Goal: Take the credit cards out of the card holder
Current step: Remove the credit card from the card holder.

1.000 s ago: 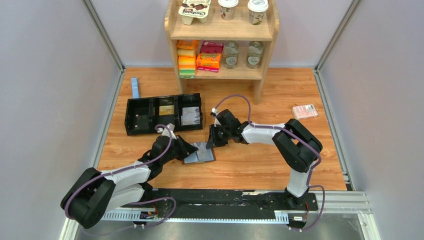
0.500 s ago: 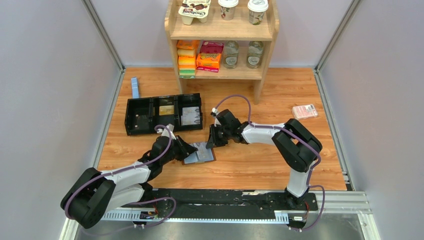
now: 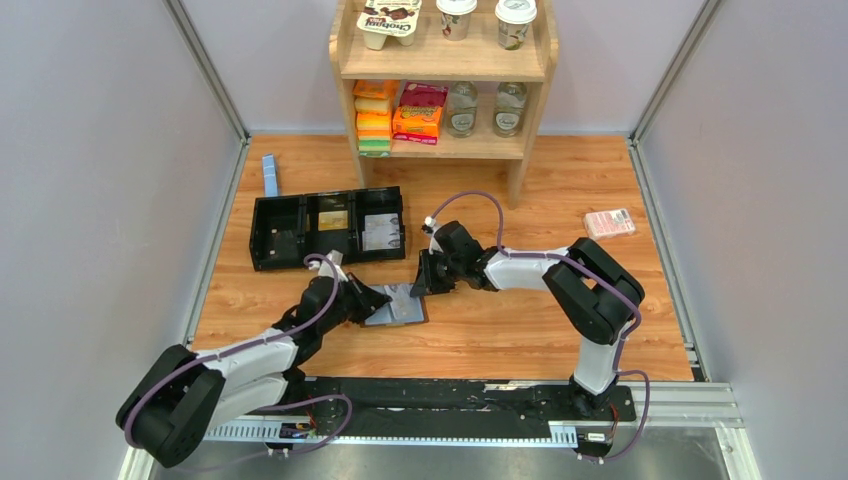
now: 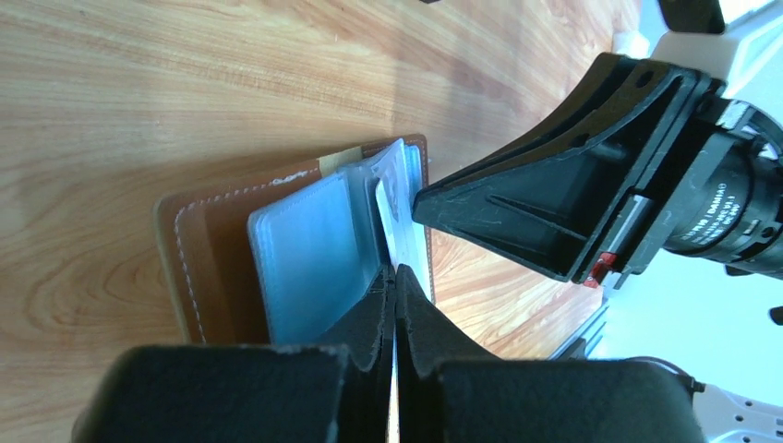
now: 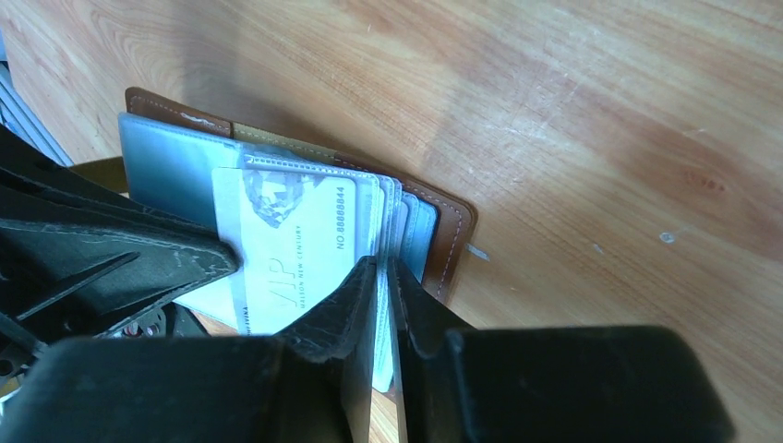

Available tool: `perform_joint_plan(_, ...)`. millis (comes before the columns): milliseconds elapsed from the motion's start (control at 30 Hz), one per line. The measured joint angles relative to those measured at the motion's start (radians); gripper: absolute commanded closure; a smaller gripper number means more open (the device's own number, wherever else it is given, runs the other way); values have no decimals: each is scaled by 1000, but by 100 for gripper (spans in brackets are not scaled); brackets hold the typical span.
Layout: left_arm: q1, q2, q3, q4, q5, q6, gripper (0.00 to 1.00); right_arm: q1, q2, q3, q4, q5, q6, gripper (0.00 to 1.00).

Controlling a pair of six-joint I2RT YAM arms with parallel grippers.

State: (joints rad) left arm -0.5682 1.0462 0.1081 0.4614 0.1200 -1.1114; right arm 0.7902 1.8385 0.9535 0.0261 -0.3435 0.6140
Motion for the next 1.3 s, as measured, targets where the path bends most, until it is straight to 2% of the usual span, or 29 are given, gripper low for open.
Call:
perform_joint_plan(167, -1, -129, -26, -85, -52, -20, 100, 3, 0, -7, 17, -3, 0, 86)
perform_joint_plan(400, -2, -306, -29, -309, -113, -48, 100, 6, -5, -20, 30, 4, -2, 86)
perform_joint_plan(567, -2, -396, -29, -460, -133, -80, 100, 6, -24, -25, -1, 27, -13, 81)
perform_joint_plan(733, -2, -409, -29, -537, -137, -103, 100, 13, -74, -25, -87, 64, -55, 72)
perform_joint_plan(933, -2, -346, -22, -517, -131, -114, 100, 21, -157, -21, -190, 90, -115, 66)
perform_joint_plan(1100, -2, -296, 7, -495, -106, -97, 100, 53, -176, 14, -193, 66, -143, 65)
perform_joint_plan(1300, -2, -347, 46, -539, -95, -46, 100, 67, -128, 42, -149, -47, -157, 65)
